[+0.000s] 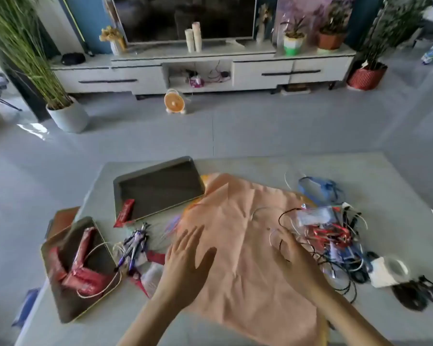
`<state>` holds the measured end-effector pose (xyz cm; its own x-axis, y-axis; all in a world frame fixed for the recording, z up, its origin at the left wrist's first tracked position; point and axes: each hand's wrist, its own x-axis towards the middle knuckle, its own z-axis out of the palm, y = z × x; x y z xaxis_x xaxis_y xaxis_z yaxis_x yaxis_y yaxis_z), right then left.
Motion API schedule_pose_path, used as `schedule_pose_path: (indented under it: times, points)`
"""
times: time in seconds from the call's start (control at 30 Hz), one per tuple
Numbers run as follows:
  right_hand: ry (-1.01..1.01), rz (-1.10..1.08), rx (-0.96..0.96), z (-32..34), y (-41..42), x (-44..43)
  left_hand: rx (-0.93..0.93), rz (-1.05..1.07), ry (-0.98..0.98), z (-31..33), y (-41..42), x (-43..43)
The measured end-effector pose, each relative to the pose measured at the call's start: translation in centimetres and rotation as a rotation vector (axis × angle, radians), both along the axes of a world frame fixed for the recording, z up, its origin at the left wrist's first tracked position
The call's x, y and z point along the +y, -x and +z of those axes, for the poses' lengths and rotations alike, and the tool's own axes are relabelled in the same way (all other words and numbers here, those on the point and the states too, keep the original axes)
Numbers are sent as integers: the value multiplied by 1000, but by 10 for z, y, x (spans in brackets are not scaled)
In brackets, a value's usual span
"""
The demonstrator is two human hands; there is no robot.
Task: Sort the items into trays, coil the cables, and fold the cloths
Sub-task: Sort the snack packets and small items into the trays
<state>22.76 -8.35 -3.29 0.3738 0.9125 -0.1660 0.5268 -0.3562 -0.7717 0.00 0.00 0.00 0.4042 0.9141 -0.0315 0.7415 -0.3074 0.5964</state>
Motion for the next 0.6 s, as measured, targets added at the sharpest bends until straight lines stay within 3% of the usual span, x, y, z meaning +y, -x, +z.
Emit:
schedule_pose_path:
  times: [0.2,0.27,0.37,0.47,0.6]
  points:
    - [99,112,-188,-181,46,-7,199,-118,5,-173,2,-31]
    - [104,173,-385,-222,58,-11,224,-173,-21,-218,4,-46]
    - [26,181,-486,-261,67,-15,299,-260,27,-266,-3,-52]
    - [-26,186,-603,-293,66,-12,372,-266,-123,-306,-12,-44]
    - [-142,120,-683,-304,66,-11,303,-217,-292,-332,-17,-46]
